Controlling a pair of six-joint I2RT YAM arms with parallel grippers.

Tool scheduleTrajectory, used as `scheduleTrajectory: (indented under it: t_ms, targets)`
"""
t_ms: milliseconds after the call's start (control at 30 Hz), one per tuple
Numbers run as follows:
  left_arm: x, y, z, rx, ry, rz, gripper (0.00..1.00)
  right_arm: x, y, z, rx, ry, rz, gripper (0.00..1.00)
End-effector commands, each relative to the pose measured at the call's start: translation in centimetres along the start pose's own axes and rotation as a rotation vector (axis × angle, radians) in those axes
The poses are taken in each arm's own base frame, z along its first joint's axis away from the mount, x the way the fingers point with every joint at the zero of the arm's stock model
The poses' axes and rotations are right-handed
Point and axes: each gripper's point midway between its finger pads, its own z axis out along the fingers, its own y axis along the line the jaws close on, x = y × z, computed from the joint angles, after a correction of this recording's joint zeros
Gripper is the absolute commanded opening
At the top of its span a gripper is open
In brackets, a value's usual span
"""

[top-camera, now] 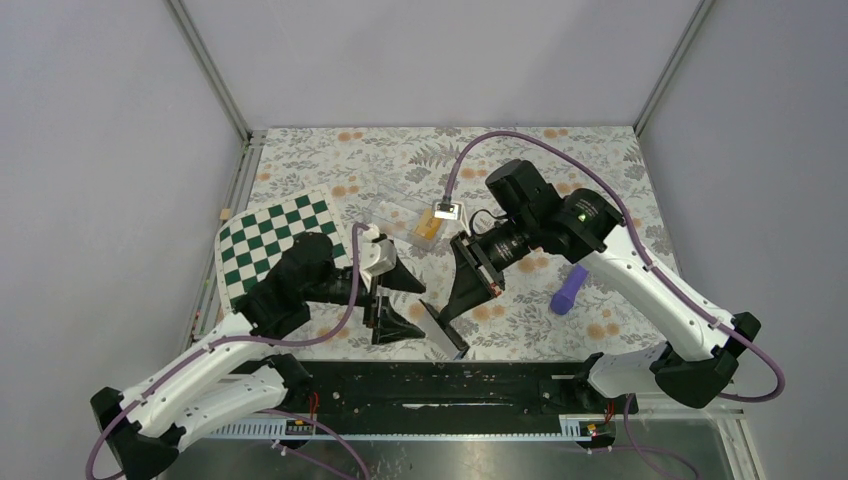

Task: Put the credit cards into the card holder
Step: Open the card holder at the center of the board.

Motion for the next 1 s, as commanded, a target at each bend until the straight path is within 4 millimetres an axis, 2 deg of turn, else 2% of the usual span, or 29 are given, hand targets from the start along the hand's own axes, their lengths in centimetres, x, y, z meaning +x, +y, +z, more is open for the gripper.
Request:
scheduleTrajectory:
  t_ms: [0, 133, 233, 333, 500, 633, 767, 867, 967]
  targets:
    - [-2.7, -3.6, 0.7, 0.269, -0.106, 0.079, 0.93, 0.1, 1.9, -0.6, -0.064, 0.000, -0.016, 0.00]
    - [-3.5, -4.4, 1.1, 0.348, -0.125, 0.008, 0.83, 0.1, 1.3, -0.4, -0.049, -0.009, -0.005, 0.00]
    - [-3.6, -4.3, 1.3, 0.350, -0.131, -0.026, 0.81, -0.1, 1.1, -0.3, -0.043, -0.023, -0.010, 0.00]
    - [-3.4, -4.0, 1.2, 0.319, -0.148, -0.007, 0.83, -0.3, 1.0, -0.2, -0.044, -0.022, -0.006, 0.00]
    - [-3.2, -3.7, 0.7, 0.248, -0.193, 0.055, 0.96, -0.3, 1.0, -0.1, -0.056, -0.016, 0.002, 0.00]
    - [-2.9, -3.9, 0.5, 0.236, -0.204, 0.086, 0.96, -0.4, 0.9, 0.1, -0.059, -0.012, 0.006, 0.00]
    - [-2.9, -4.6, 0.6, 0.271, -0.200, 0.072, 0.84, -0.6, 0.4, 0.2, -0.041, -0.019, 0.008, 0.00]
    - [-2.6, -4.7, 0.8, 0.286, -0.184, 0.039, 0.64, -0.9, -0.4, 0.0, -0.004, -0.041, 0.012, 0.00]
    - [-2.2, -4.7, 1.0, 0.280, -0.179, 0.016, 0.61, -1.5, -0.9, -0.3, 0.008, -0.082, 0.020, 0.00]
